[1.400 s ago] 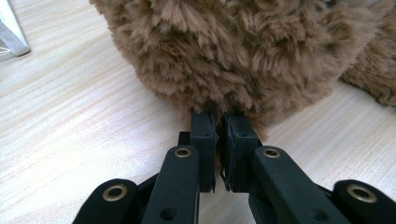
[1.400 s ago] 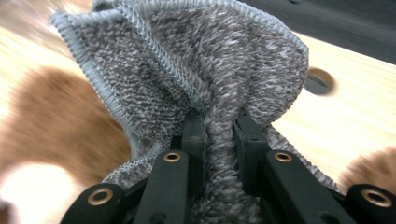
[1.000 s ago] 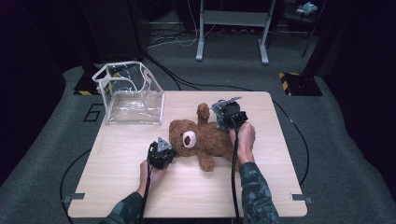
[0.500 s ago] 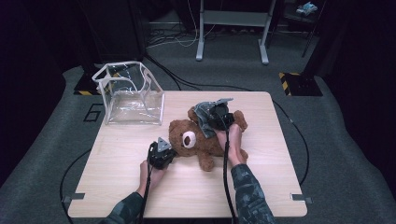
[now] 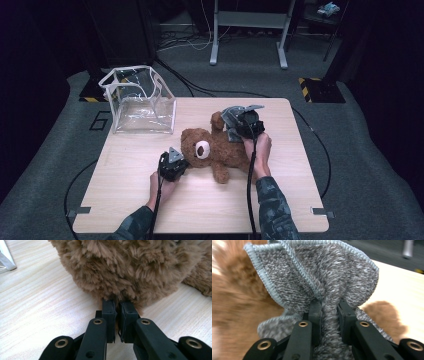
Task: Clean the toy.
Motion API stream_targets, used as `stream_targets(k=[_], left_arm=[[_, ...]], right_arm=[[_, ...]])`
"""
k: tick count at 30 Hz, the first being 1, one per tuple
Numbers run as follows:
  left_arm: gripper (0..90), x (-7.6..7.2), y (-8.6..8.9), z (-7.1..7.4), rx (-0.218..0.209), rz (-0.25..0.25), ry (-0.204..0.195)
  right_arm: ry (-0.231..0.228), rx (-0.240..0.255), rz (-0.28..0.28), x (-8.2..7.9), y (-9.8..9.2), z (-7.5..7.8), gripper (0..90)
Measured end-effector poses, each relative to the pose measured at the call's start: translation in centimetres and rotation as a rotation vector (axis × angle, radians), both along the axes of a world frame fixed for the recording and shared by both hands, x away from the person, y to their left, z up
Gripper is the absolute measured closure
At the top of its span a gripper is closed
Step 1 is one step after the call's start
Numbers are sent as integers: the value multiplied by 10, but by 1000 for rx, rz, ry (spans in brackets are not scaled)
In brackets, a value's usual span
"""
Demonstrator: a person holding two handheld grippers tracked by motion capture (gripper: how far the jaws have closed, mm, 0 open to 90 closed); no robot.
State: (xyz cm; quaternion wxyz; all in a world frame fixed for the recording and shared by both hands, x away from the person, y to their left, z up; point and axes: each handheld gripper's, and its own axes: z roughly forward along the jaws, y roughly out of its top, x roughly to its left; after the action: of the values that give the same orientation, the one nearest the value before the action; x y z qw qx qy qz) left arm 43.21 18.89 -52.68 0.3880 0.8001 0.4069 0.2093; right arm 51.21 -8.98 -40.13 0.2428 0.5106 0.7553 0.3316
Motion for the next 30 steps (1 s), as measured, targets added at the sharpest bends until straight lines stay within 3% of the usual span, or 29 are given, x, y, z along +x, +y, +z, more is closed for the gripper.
stream_targets(k=[2, 6, 10, 19, 22, 25, 29, 30], left_arm=[[842, 0, 0, 0, 0, 1, -1], [842, 0, 0, 0, -2, 3, -2], [842, 0, 0, 0, -3, 2, 1], [842, 0, 0, 0, -3, 1, 2], [841, 0, 0, 0, -3, 1, 4], [842, 0, 0, 0, -2, 2, 1], [841, 0, 0, 0, -2, 2, 0], [841, 0, 0, 0, -2, 2, -1]], right_arm=[[1, 23, 38, -3, 6, 1, 763], [25, -24, 52, -1, 13, -5, 766], [30, -44, 3, 4, -1, -10, 769], [57, -156, -166, 12, -48, -17, 770], [42, -136, -194, 9, -61, -12, 769], [-5, -64, -184, 0, -64, 2, 768], [-61, -12, -106, -8, -53, 18, 768], [-54, 1, -81, -10, -46, 20, 767]])
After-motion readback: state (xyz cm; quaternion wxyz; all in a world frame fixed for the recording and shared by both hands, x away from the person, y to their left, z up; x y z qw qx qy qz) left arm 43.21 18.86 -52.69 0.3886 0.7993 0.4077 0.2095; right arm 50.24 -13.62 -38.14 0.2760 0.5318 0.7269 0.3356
